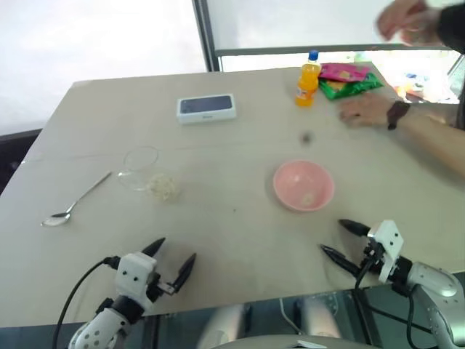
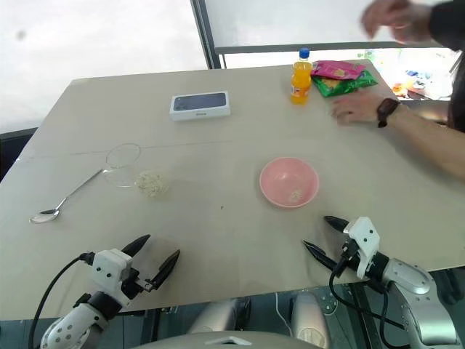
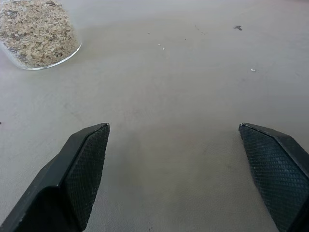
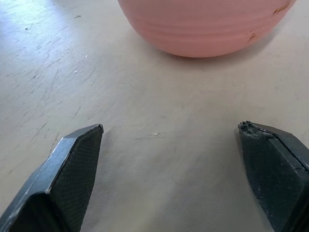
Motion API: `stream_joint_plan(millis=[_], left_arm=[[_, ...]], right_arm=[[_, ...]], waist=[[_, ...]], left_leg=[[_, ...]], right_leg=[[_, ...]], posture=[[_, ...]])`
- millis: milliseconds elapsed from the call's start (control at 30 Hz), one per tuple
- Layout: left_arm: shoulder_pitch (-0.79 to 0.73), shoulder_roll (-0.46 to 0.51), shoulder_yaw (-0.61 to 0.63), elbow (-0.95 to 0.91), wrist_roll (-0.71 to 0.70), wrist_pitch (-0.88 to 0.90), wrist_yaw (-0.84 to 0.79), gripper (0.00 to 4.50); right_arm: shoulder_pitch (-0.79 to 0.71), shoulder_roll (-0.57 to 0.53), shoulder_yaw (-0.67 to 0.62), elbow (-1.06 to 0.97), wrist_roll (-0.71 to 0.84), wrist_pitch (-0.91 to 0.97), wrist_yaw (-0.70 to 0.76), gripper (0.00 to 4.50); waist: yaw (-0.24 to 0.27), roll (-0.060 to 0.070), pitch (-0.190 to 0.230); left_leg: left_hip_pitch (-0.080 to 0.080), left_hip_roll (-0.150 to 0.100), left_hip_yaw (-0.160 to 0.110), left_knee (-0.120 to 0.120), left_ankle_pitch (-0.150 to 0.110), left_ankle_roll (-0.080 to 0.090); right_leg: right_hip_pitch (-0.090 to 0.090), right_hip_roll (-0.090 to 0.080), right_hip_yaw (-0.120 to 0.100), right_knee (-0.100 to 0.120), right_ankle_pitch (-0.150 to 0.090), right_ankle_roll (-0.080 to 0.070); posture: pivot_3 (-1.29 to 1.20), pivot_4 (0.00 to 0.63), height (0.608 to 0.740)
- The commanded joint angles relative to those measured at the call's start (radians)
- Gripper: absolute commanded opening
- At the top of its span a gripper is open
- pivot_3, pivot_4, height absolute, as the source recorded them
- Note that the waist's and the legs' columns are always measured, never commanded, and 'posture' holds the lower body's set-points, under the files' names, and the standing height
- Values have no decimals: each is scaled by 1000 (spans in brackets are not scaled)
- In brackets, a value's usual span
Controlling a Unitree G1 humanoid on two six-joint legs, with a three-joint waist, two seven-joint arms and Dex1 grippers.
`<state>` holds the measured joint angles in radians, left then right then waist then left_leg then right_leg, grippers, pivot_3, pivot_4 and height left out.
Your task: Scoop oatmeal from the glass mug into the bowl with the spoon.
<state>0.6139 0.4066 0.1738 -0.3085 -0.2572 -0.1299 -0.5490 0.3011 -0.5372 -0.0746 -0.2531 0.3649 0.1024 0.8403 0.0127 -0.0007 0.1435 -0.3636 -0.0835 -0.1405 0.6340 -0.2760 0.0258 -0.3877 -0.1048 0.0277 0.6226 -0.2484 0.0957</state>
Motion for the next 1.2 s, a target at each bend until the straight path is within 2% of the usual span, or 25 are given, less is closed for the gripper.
stream_joint_plan(millis=[33, 833, 900, 967, 1067, 1200], left_arm=[[36, 9, -2, 56, 45, 17, 4, 4438], [12, 4, -4, 88, 72, -36, 25, 4438], [25, 36, -12, 63, 72, -47, -17, 4438], [29, 72, 24, 2, -14, 16, -54, 4438], [2, 157, 138, -43, -138, 110, -99, 4438], [-83, 288, 306, 30, -238, 188, -178, 4438]], right_arm=[[18, -3, 18, 22, -4, 17, 9, 4500], [0, -13, 21, 42, -7, 7, 19, 4500], [-2, -33, 6, 15, 17, 25, 36, 4500], [-4, -78, -26, -31, 61, 53, 70, 4500], [-16, -159, -81, -111, 161, 136, 125, 4500], [-67, -276, -134, -212, 295, 256, 195, 4500]], waist=[[0, 0, 0], [1, -1, -1], [1, 0, 0], [1, 1, 0], [1, -2, 9], [1, -1, 16]], left_leg=[[0, 0, 0, 0, 0, 0], [1, 1, 0, 0, 0, 0], [1, 1, 0, 0, 0, 0], [1, 1, 0, 0, 0, 0], [-2, 0, 0, 1, 1, 2], [-12, 1, -3, 4, 3, 4]], right_leg=[[0, 0, 0, 0, 0, 0], [0, 1, 0, 1, 0, 0], [0, 1, 0, 1, 0, 0], [0, 1, 0, 1, 0, 0], [-2, 1, -1, 2, 0, 0], [-10, 2, -4, 4, 5, -1]], posture=[[0, 150, 740], [0, 150, 740], [0, 150, 740], [0, 150, 740], [0, 150, 740], [0, 150, 740]])
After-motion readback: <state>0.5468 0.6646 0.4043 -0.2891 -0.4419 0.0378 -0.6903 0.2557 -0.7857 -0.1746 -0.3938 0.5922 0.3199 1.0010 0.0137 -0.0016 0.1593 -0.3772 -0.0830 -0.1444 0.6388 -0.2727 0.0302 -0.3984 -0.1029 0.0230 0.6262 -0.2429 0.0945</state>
